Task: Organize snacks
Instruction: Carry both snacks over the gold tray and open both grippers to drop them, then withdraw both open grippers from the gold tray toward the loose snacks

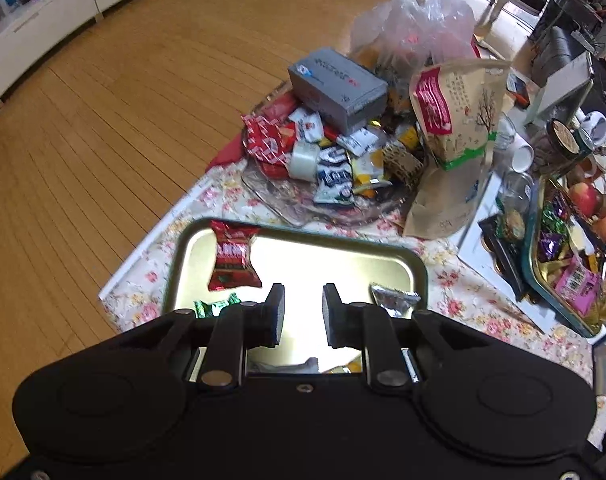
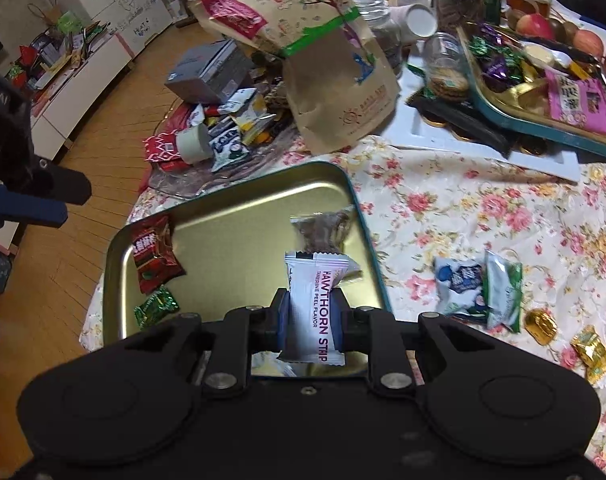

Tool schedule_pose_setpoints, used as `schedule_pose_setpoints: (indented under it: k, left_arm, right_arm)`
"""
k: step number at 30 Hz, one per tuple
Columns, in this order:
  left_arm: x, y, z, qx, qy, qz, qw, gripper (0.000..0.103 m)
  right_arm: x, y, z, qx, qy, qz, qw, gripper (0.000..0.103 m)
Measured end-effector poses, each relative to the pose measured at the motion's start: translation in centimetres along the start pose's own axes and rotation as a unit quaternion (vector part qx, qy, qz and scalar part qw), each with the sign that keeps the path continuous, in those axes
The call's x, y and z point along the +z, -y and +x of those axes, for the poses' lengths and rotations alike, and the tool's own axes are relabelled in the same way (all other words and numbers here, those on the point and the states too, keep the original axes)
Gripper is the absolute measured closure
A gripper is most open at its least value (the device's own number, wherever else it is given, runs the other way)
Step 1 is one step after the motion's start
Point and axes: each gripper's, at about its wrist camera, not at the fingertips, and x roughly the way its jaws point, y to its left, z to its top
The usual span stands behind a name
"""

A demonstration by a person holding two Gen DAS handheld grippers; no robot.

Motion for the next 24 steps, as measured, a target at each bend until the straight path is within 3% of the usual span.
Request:
schedule_pose_setpoints:
  k: [8, 15, 24]
  left_arm:
    - [0.3, 0.0, -1.1, 0.039, 0.05, 0.024, 0.9977, 0.07]
    - [0.2, 0.3, -1.0, 0.033, 0.045, 0.03, 0.998, 0.07]
    - [-0.2, 1.3, -0.7, 0.033, 0.042, 0.047, 0.9975, 0.069]
  right_arm:
    - [1.0, -3.1, 0.4, 0.025, 0.013, -0.024, 0.999, 0.074]
    - [0.7, -3.2, 0.4, 0.014, 0.005, -0.037, 0.999, 0.074]
    - [0.4, 0.0, -0.3, -0.023, -0.002, -0.037, 0.999, 0.074]
